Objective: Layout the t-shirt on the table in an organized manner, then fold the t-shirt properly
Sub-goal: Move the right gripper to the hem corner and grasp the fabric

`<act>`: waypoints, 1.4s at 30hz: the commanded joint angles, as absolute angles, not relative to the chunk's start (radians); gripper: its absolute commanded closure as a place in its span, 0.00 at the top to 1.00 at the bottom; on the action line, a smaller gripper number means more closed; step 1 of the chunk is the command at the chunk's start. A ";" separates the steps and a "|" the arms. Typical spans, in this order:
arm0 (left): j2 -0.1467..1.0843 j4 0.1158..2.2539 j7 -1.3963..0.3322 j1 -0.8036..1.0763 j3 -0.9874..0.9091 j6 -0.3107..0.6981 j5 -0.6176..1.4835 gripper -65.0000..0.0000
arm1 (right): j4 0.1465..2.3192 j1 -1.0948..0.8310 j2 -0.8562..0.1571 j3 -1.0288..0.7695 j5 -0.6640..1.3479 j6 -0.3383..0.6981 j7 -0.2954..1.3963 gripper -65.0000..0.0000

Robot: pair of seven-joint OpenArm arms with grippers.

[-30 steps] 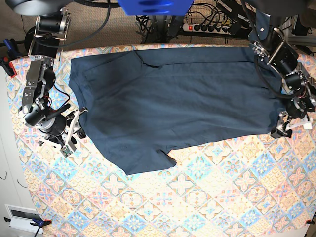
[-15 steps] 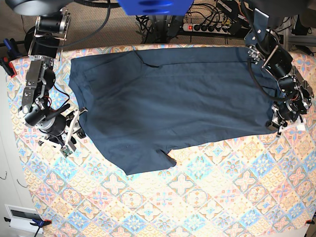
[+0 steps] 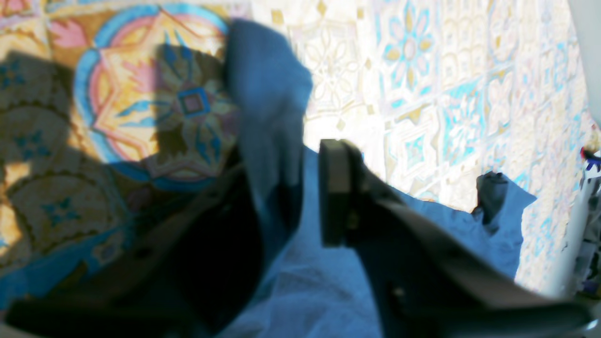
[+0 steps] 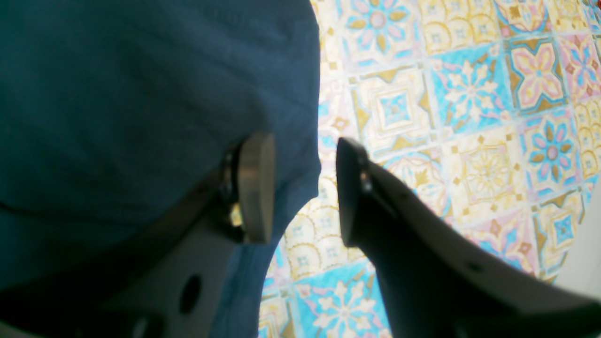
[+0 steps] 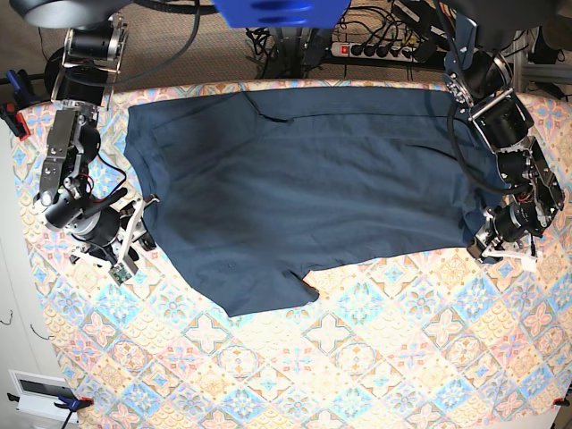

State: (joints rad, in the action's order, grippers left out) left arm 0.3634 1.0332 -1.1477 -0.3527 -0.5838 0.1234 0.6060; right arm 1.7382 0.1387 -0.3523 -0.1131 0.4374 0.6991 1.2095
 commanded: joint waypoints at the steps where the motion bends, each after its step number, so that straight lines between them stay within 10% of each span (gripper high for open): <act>1: 0.386 1.052 -1.138 -0.378 -0.584 0.127 0.624 0.36 | 1.753 0.162 -0.367 -0.117 0.447 0.698 1.191 0.32; 7: 0.409 1.052 -1.136 -0.375 -0.584 0.127 0.598 0.54 | 1.721 0.162 -0.367 -0.117 0.447 0.698 1.191 0.32; 19: 0.403 1.047 -1.018 -0.374 -0.584 0.127 0.522 0.53 | 1.356 0.377 -0.367 0.022 0.446 0.698 1.081 0.32; 42: 0.403 1.049 -1.018 -0.374 -0.588 0.130 0.527 0.12 | 0.711 0.717 -0.352 0.377 0.340 0.698 0.624 0.32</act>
